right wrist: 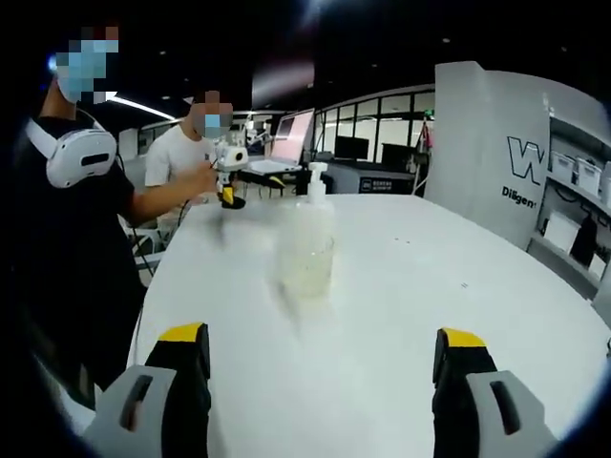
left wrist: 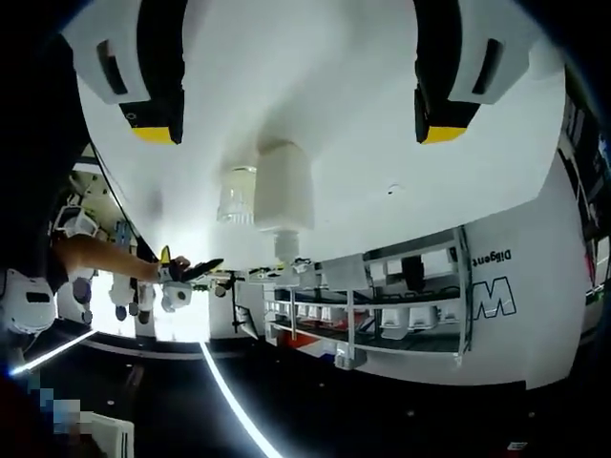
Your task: Hold the bottle steady, press the pump all the way down and release, and repeat the specified number of times to dispense into the cup
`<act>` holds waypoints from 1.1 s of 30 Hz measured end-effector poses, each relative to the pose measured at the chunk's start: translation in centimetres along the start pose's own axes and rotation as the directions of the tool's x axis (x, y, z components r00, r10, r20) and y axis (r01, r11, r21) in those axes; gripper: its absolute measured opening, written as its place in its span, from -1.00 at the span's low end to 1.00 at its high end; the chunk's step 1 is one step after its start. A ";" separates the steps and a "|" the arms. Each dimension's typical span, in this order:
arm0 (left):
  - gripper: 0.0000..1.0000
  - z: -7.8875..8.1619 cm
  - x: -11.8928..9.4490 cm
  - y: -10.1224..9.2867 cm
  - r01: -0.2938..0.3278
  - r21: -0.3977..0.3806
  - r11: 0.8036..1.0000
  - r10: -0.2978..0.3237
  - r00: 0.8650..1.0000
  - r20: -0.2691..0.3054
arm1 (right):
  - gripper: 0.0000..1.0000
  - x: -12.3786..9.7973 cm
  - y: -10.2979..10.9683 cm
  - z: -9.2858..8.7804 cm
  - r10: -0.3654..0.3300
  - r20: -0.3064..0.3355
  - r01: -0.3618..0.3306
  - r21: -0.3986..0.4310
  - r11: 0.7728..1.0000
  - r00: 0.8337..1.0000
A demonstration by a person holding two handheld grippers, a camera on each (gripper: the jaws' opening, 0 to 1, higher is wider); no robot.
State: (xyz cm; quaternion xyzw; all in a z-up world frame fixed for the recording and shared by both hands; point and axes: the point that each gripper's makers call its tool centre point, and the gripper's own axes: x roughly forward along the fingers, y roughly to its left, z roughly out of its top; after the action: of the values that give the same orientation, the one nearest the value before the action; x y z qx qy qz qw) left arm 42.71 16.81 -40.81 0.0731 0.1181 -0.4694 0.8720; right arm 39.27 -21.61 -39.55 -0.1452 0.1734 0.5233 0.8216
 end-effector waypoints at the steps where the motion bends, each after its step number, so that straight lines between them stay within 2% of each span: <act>1: 0.98 -0.1 0.0 0.1 -0.003 0.002 1.000 0.003 1.000 -0.002 | 0.98 -0.1 -0.2 0.1 -0.002 0.001 0.002 -0.001 1.000 1.000; 7: 0.98 -0.2 -0.2 -0.1 0.019 -0.012 1.000 -0.019 1.000 -0.003 | 0.98 -0.5 -0.6 0.4 0.005 0.017 -0.005 0.003 1.000 1.000; 15: 0.98 0.0 -0.6 0.4 -0.004 -0.002 1.000 0.004 1.000 0.007 | 0.98 -0.6 -0.5 0.2 0.021 0.004 -0.021 -0.010 1.000 1.000; 29: 0.98 -0.3 -0.7 0.1 0.011 -0.014 1.000 -0.011 1.000 -0.003 | 0.98 -0.5 -0.7 -0.1 0.034 -0.003 -0.034 -0.022 0.999 0.999; 33: 0.98 -0.4 -0.8 0.2 0.007 -0.014 1.000 -0.007 1.000 -0.007 | 0.98 -0.6 -0.8 0.2 0.033 0.012 -0.032 -0.020 0.999 0.999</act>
State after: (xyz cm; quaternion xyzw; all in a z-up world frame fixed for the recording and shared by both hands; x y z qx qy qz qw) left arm 42.42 17.65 -40.97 0.0681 0.1245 -0.4715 0.8704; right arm 39.77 -22.33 -39.09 -0.1471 0.1654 0.5391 0.8126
